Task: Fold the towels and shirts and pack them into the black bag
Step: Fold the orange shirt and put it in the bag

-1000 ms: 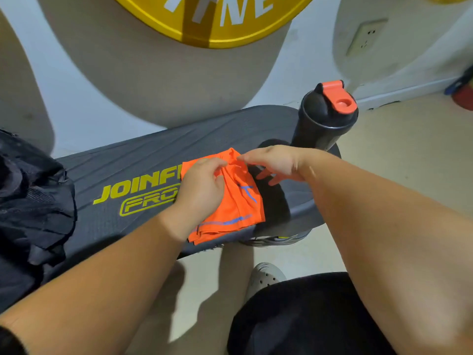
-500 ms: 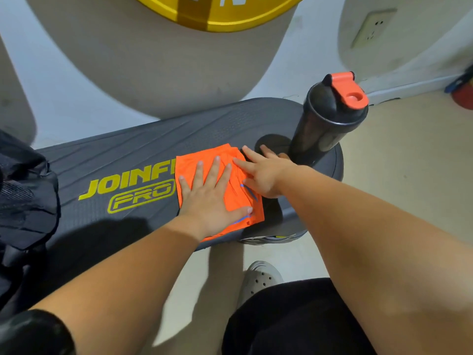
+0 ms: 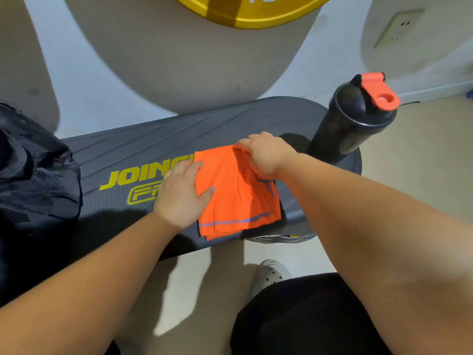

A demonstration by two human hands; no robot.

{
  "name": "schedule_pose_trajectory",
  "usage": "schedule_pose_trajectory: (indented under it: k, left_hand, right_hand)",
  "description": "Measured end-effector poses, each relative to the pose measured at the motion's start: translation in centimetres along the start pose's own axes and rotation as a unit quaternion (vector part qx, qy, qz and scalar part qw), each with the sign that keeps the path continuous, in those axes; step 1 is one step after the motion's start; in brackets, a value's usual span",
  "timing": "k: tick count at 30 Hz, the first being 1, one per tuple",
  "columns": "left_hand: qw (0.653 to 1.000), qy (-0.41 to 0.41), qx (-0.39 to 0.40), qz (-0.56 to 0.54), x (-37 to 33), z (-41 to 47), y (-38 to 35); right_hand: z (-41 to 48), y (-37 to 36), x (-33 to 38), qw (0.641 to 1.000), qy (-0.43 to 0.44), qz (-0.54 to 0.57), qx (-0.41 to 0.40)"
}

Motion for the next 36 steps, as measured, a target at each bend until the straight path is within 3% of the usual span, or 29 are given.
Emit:
schedule_pose_trajectory:
  k: [3,8,13,19,22,28,32,36]
  left_hand:
    - [0.999,-0.031,0.012,0.006,-0.2,2.5,1.5]
    - [0.996,-0.007,0.084,0.036,-0.6,6.5,2.4]
    - [0.992,0.033,0.109,0.052,-1.3,8.8,3.4]
    - [0.986,0.006,0.162,0.047,-1.5,9.8,3.3]
    - [0.990,-0.016,0.140,0.022,-1.2,10.0,3.9]
    - [0.997,-0.029,-0.001,-0.070,-0.8,9.1,6.7]
    - [0.994,-0.068,-0.008,-0.083,-1.7,7.1,7.6]
    - [0.990,-0.139,0.015,-0.026,-2.6,4.2,7.3]
  right_hand:
    - [0.9,1.4,-1.4,0.998,-0.040,0.034,-0.037]
    - [2.3,1.2,-1.9,0.999,-0.033,0.024,0.031]
    - [3.4,1.5,-1.8,0.999,-0.020,0.025,0.042]
    - [4.2,1.6,-1.6,0.999,-0.003,0.031,0.041]
    - [4.2,1.9,-2.0,0.998,-0.005,0.069,-0.011]
    - [2.7,4.3,-1.6,0.981,0.006,0.138,-0.140]
    - [0.2,5.3,-1.1,0.982,0.020,0.132,-0.134]
    - [-3.1,5.1,-0.2,0.993,0.038,0.085,-0.066]
Point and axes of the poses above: each hand's wrist, its own z-axis towards the middle knuckle, its own y-axis out of the back of the hand, x = y × z, the point moved 4 cm from there along z, towards the middle knuckle, and after that the axes turned 14 degrees about x, right-handed, at the moved point
